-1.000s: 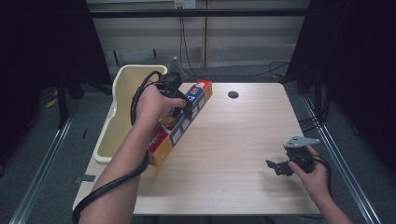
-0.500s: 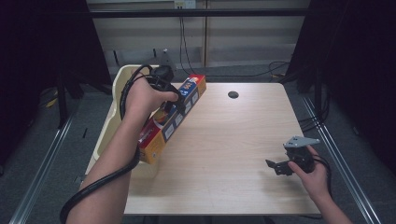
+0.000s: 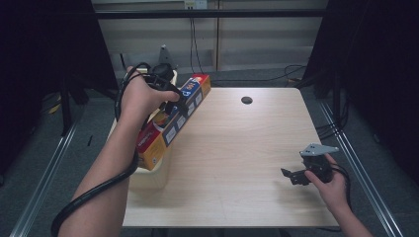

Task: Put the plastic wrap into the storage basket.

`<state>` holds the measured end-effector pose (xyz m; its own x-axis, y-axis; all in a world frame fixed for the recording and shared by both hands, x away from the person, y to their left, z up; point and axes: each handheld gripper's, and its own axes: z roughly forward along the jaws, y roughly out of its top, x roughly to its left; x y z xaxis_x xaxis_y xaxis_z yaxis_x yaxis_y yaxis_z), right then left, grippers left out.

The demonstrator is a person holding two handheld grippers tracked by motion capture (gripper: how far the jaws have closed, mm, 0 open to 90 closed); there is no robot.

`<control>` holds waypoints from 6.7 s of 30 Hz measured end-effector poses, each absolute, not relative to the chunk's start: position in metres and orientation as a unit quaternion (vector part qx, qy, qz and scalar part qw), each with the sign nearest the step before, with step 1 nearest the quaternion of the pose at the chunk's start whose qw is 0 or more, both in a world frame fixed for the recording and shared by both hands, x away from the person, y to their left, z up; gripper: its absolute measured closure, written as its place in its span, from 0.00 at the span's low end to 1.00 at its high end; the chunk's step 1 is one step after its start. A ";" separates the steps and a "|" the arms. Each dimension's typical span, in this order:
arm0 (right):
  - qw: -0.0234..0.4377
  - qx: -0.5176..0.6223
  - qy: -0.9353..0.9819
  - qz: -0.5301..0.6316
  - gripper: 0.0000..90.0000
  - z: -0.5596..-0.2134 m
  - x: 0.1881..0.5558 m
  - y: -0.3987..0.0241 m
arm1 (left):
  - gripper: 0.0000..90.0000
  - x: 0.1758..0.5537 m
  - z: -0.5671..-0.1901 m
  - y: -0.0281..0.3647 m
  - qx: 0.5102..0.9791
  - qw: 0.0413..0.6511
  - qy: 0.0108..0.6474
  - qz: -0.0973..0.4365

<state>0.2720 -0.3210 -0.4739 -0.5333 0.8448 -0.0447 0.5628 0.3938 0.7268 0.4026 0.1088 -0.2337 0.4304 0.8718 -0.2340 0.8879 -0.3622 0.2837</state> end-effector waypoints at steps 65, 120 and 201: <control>0.216 0.438 0.807 0.333 0.03 -0.474 0.274 -0.321 | 0.45 0.390 -0.215 0.199 0.759 0.178 0.625 0.027; 0.217 0.431 0.808 0.337 0.03 -0.473 0.273 -0.319 | 0.45 0.401 -0.266 0.203 0.734 0.149 0.662 0.006; 0.219 0.426 0.811 0.336 0.03 -0.474 0.273 -0.319 | 0.44 0.415 -0.337 0.191 0.712 0.114 0.691 -0.047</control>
